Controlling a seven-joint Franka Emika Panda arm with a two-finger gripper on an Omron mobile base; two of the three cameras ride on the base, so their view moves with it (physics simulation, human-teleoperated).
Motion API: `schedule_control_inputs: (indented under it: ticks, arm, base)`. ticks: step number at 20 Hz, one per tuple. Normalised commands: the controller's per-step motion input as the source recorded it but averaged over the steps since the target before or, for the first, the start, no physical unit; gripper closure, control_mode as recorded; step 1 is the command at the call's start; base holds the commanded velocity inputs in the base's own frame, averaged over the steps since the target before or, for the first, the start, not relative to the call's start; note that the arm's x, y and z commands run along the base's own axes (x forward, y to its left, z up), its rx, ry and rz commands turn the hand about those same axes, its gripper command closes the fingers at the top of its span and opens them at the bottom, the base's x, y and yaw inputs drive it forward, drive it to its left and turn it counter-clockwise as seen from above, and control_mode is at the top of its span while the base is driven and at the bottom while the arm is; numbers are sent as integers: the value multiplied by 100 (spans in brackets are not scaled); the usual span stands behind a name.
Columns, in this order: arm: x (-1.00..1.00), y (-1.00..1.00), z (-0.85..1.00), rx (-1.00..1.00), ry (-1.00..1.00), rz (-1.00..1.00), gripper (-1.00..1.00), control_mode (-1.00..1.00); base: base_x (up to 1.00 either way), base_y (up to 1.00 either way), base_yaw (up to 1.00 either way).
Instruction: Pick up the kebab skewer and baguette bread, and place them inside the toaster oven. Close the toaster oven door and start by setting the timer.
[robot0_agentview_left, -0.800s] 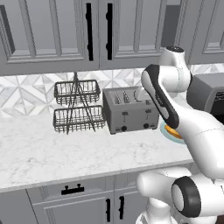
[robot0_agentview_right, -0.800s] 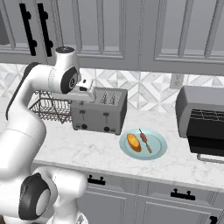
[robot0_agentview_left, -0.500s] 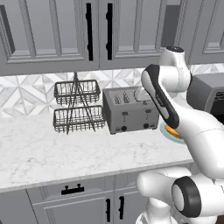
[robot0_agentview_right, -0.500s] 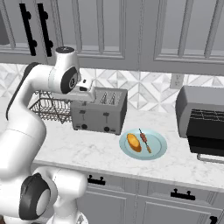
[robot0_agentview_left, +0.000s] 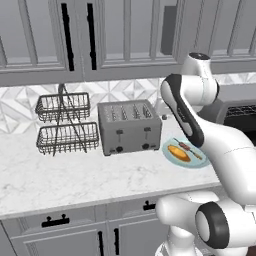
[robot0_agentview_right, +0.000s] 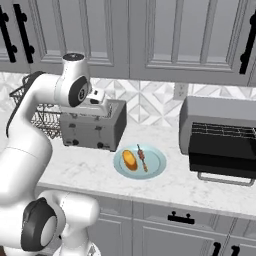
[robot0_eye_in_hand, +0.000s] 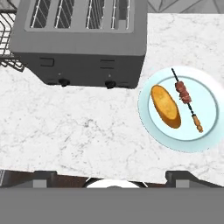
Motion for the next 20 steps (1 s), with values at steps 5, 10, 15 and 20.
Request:
schedule_control_inputs:
  ticks: [5, 10, 15, 20]
  arm:
    - [0, 0, 0, 0, 0, 0, -100, 100]
    - [0, 0, 0, 0, 0, 0, -100, 100]
    - [0, 0, 0, 0, 0, 0, -100, 100]
    - [0, 0, 0, 0, 0, 0, -100, 100]
  base:
    - [0, -61, 0]
    - [0, -50, 0]
    - [0, -53, 0]
    - [1, -52, 0]
